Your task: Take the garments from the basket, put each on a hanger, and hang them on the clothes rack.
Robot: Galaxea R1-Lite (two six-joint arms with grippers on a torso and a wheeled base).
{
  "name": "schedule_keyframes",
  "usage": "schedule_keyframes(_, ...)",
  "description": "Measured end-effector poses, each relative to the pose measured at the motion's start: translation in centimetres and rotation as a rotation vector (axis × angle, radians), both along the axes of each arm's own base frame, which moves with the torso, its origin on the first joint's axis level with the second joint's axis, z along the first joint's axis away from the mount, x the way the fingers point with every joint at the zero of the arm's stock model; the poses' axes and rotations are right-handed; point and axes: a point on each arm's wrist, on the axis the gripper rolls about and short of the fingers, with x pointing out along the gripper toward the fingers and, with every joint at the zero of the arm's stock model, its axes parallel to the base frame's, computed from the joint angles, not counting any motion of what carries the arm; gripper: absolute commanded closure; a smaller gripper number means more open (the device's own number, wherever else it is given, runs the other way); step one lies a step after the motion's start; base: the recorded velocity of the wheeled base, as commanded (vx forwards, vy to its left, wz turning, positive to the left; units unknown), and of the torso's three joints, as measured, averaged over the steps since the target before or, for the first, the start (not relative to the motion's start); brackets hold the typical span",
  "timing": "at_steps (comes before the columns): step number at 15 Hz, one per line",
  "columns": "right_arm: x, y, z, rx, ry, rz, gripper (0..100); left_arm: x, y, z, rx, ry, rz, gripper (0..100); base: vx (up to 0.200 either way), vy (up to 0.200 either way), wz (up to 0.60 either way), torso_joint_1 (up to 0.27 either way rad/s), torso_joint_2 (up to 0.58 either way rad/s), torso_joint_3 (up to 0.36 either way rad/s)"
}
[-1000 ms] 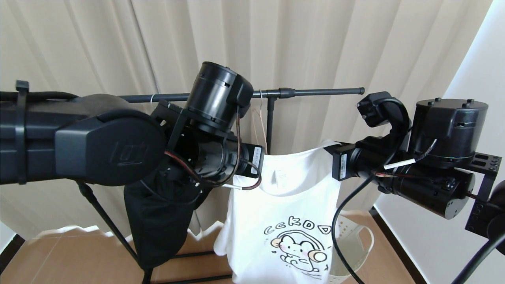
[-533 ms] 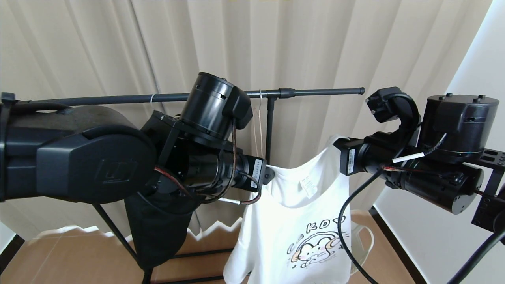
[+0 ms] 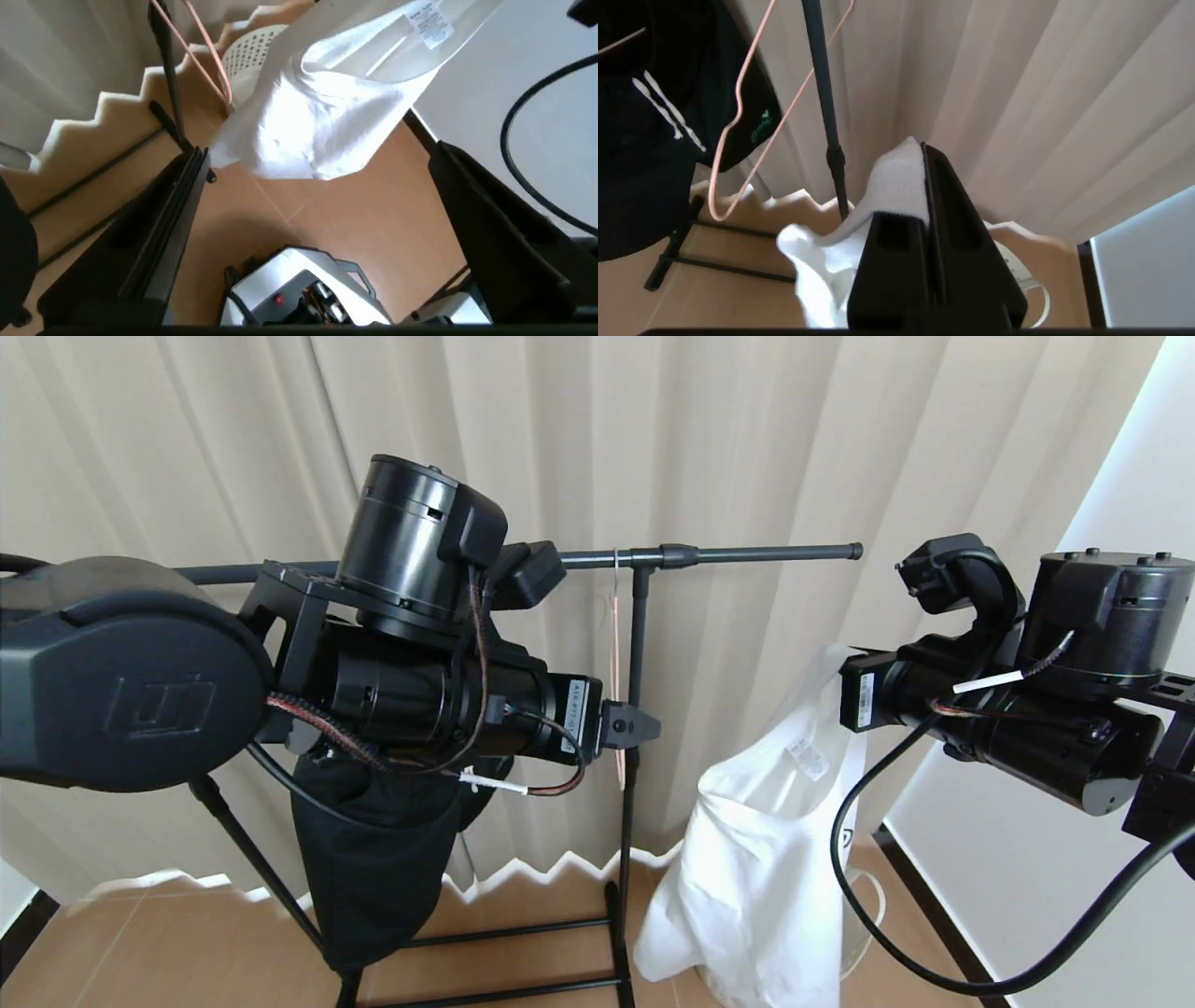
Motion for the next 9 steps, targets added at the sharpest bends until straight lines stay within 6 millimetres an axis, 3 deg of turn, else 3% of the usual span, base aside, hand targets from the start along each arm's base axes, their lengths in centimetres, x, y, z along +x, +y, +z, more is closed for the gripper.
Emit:
schedule_keyframes(3, 0.1, -0.3, 0.1, 0.001, -0.003, -0.011, 100, 1.9, -1.0, -0.3, 0.043, -0.046, 0.106, 0, 0.000, 0.000, 0.00, 0.000, 0.00, 0.000)
schedule_keyframes(9, 0.2, -0.4, 0.1, 0.002, -0.004, -0.017, 100, 8.9, -4.9, -2.2, 0.074, -0.126, 0.345, 0, 0.000, 0.000, 0.00, 0.000, 0.00, 0.000)
